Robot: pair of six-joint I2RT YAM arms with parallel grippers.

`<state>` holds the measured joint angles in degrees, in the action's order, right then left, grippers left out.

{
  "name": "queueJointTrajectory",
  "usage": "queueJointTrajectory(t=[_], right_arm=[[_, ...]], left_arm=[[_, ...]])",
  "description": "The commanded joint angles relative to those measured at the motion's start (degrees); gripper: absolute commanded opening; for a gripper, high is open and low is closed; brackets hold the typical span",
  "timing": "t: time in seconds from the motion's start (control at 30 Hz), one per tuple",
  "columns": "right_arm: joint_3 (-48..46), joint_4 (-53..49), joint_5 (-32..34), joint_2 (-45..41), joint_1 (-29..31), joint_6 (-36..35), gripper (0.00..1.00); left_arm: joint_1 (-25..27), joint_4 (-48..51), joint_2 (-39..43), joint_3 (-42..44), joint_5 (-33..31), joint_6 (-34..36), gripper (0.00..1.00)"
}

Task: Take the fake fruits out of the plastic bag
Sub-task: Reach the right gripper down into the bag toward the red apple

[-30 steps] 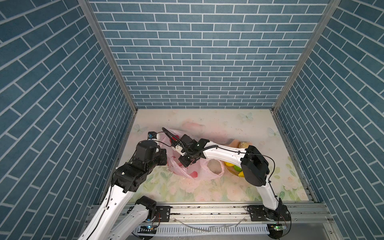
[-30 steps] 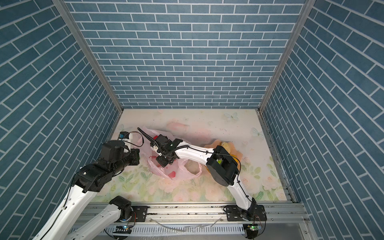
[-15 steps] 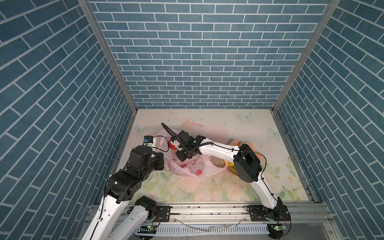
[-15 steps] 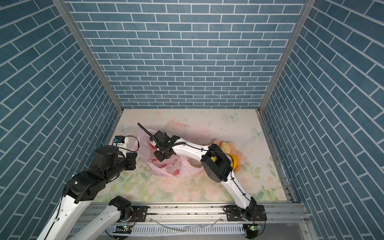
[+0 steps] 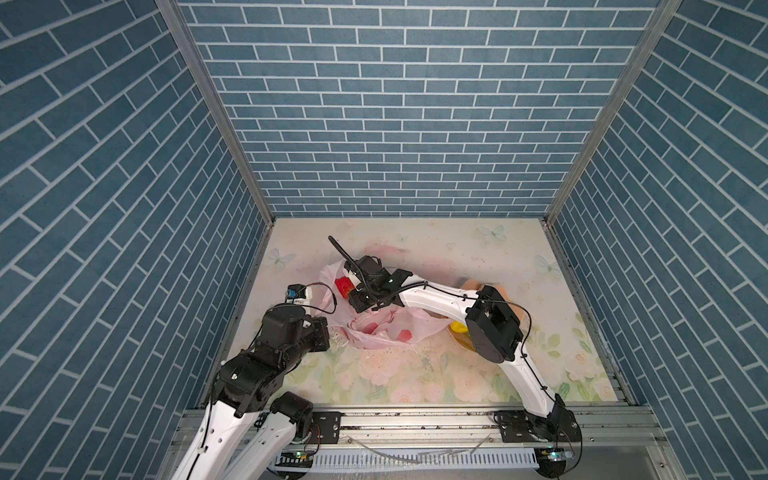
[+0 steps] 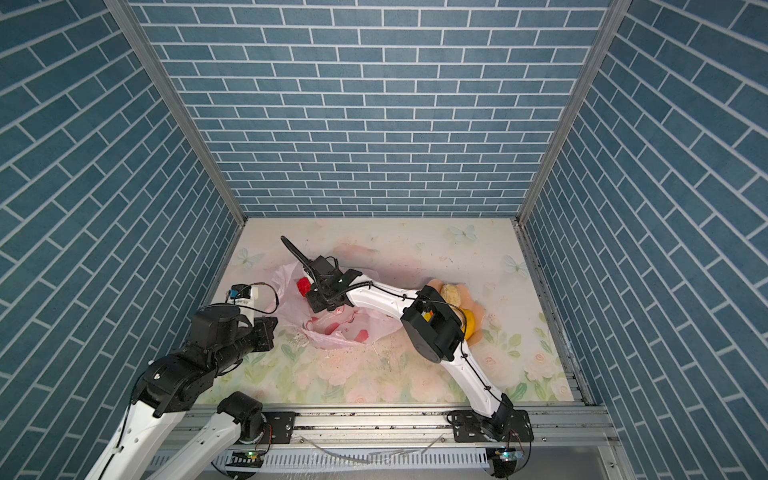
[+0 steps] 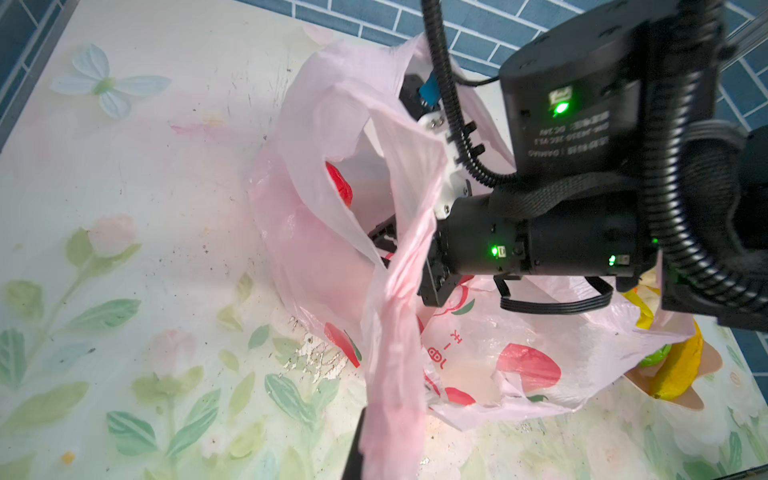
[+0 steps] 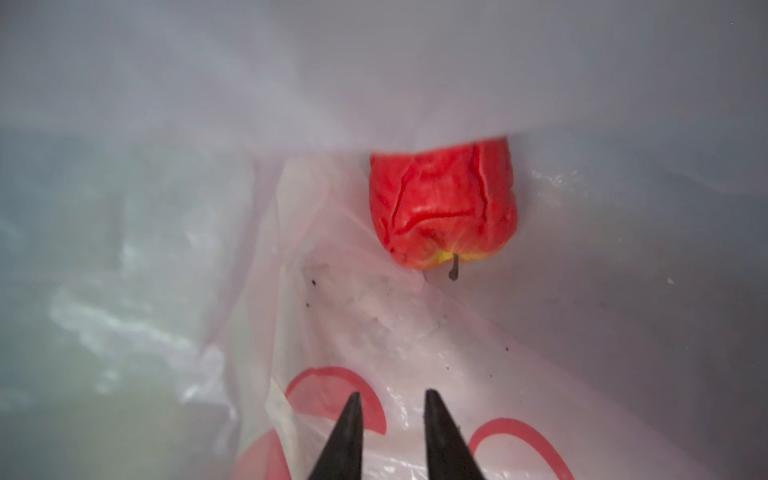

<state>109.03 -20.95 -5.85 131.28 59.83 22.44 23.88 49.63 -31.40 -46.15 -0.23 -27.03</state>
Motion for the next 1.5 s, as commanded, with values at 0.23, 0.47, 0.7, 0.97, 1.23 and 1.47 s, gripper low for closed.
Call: queueJointTrajectory(t=[0.23,0.47,0.7,0.97,1.23,1.47], right_arm=[[-2.0,14.8,2.0,2.2,0.1,8.3,0.69],[-1.4,16.8,1.5,3.8,0.1,10.0,0.77],[-2.9,18.4,2.2,3.1,0.3,11.4,0.77],[-4.9,20.5,1.6,1.8,0.3,12.8,0.76],[-5.6,21.9,1.2,1.2,0.3,14.1,0.75],[-5.6,22.3,1.2,1.5,0.3,14.4,0.75]], left_arm=[[-0.1,-1.1,-0.4,2.5,3.8,-3.6,0.04],[-0.1,-2.0,-2.2,2.7,2.9,-3.9,0.17],[-0.1,-5.3,-4.7,3.9,-1.0,-4.1,0.5],[-0.1,-12.6,-10.2,7.8,-6.3,-3.9,0.64],[-0.1,-20.8,-12.0,11.7,-12.6,-3.8,0.55],[-0.1,-25.5,-11.5,14.1,-15.1,-3.6,0.25]])
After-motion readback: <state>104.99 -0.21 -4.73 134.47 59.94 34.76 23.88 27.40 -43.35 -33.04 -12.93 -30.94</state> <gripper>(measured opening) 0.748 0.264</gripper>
